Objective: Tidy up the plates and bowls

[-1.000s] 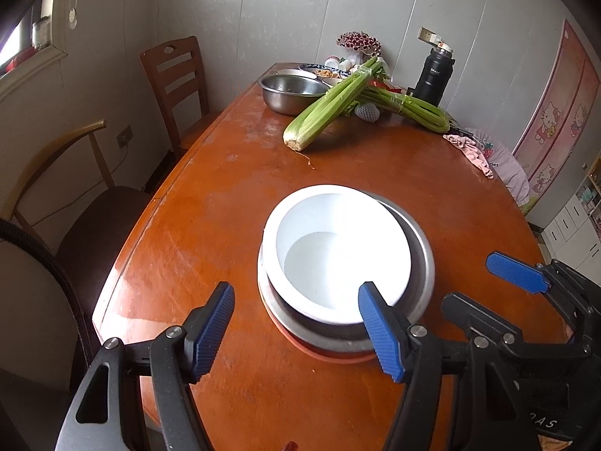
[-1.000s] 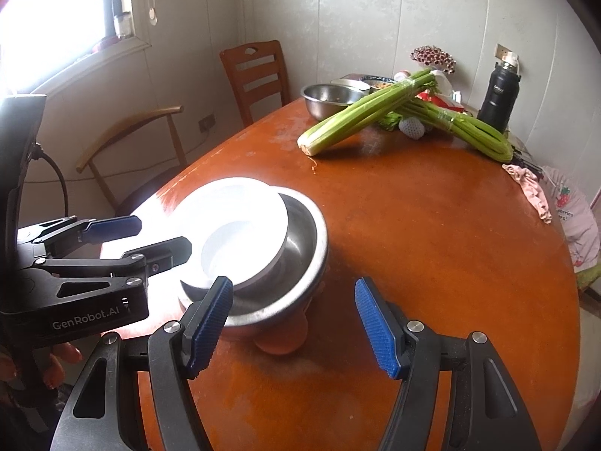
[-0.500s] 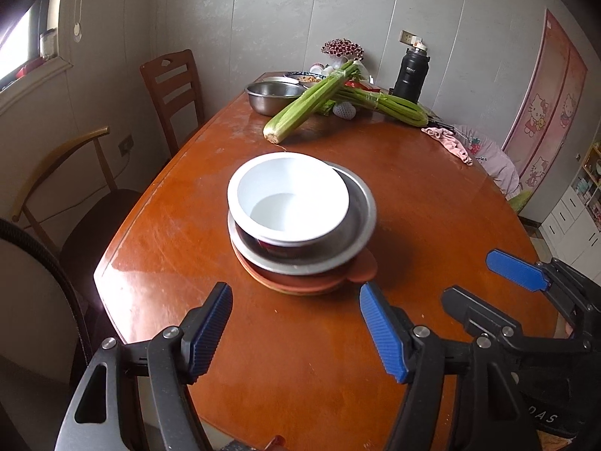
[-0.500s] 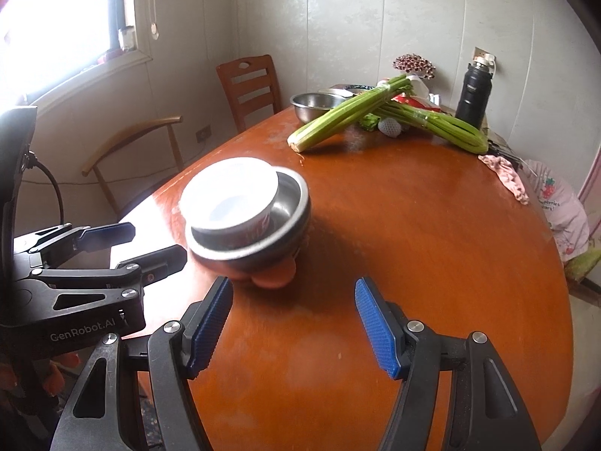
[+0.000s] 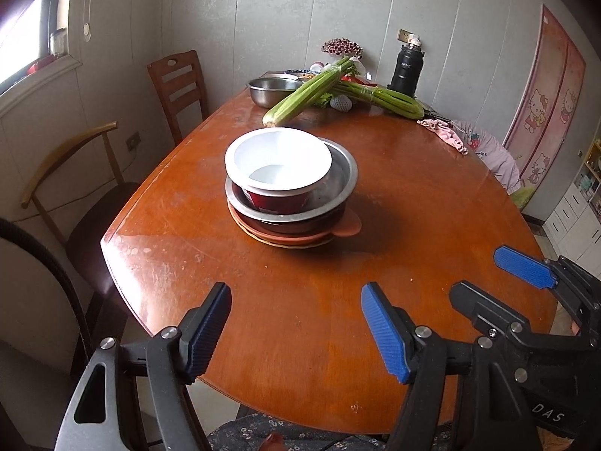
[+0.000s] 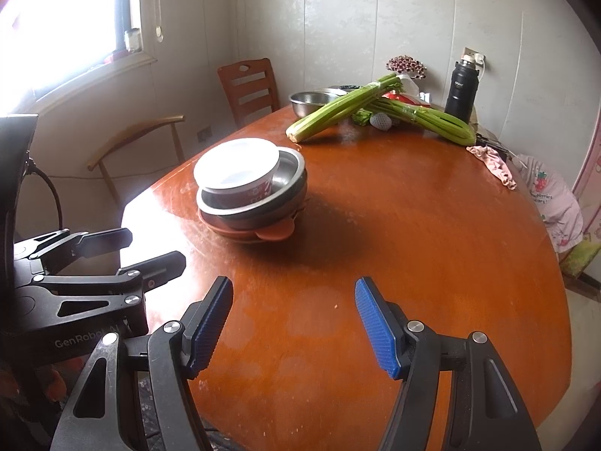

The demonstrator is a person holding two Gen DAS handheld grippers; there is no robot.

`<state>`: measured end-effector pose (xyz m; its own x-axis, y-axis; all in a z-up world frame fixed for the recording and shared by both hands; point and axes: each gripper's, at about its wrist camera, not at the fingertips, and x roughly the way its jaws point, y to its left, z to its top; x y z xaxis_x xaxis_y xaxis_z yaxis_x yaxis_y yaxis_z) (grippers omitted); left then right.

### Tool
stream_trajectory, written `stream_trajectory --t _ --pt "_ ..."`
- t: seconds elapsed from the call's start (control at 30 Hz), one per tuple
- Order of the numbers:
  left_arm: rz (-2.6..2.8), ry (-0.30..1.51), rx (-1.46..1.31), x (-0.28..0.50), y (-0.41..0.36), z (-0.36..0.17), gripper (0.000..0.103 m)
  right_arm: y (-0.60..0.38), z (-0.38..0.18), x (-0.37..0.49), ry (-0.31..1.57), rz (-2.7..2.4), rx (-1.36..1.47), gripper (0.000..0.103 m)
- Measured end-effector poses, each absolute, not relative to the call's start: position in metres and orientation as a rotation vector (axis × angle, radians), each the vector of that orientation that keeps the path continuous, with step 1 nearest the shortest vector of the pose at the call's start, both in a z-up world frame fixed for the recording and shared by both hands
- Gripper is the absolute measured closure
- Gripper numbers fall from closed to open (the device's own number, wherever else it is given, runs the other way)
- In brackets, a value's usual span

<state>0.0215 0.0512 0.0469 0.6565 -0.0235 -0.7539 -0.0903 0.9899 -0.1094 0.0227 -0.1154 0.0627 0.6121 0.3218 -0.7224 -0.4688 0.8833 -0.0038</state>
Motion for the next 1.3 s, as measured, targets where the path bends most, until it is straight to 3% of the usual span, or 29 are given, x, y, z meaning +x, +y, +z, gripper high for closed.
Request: stream_trajectory --t 1.3 --pt "0.017 0.878 -0.090 0.008 0.032 0.029 0.031 -0.132 0.047 0.007 0.804 0.416 -0.165 0.033"
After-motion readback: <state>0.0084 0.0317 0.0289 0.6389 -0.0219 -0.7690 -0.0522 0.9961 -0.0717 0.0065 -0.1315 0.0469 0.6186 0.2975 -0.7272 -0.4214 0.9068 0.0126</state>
